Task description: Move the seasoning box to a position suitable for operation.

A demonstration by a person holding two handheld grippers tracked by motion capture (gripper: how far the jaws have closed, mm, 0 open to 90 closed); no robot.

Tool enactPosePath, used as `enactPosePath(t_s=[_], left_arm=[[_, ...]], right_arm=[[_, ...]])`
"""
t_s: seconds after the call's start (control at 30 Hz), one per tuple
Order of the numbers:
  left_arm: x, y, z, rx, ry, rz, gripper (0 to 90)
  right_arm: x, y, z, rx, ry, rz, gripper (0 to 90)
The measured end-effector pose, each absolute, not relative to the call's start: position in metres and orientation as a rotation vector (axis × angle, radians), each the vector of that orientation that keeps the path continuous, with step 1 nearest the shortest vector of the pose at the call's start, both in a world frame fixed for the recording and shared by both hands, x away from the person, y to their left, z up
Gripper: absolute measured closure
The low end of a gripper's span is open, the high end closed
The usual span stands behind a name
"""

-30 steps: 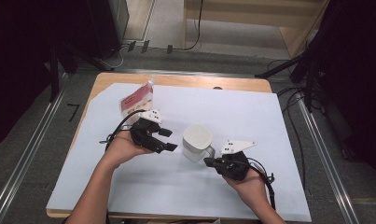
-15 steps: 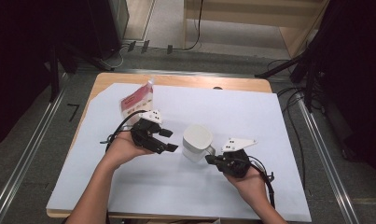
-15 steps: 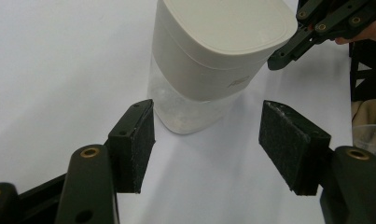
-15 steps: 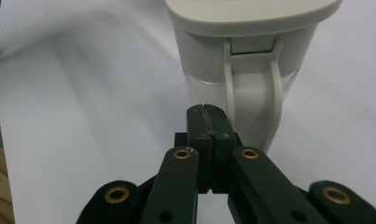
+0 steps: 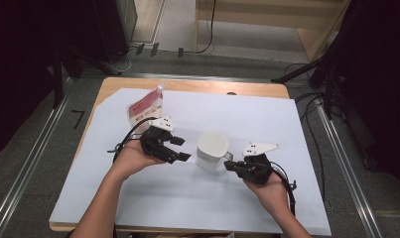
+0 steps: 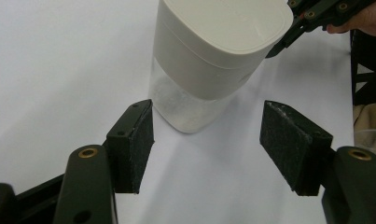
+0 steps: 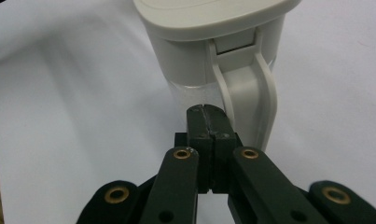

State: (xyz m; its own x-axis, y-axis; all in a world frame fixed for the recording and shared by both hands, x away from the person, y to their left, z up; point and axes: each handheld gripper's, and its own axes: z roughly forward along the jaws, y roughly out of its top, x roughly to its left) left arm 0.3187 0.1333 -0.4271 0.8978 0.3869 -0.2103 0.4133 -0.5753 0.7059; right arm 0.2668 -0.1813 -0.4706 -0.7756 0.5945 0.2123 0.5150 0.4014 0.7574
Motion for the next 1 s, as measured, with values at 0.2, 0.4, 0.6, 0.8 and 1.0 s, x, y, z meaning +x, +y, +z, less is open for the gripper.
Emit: enactPosePath(t_s=[0.2, 0.4, 0.6, 0.8, 1.0], left_arm=[[0.318, 0.128, -0.427, 2.254, 0.581, -0.064, 35.6], [0.317, 0.123, -0.427, 2.260, 0.558, -0.039, 33.0], [0.317, 0.118, -0.428, 2.259, 0.567, -0.051, 28.5], [0.316, 0.114, -0.429, 2.254, 0.563, -0.051, 24.1], [0.316, 0.113, -0.428, 2.239, 0.566, -0.042, 20.0]], right_arm=[[0.273, -0.190, -0.469, 1.027, 2.548, 1.336, 90.0], [0.277, -0.196, -0.468, 1.047, 2.554, 1.336, 90.0], [0.283, -0.200, -0.468, 1.059, 2.554, 1.316, 90.0], [0.289, -0.204, -0.469, 1.083, 2.547, 1.316, 90.0], [0.293, -0.206, -0.469, 1.084, 2.542, 1.309, 90.0]])
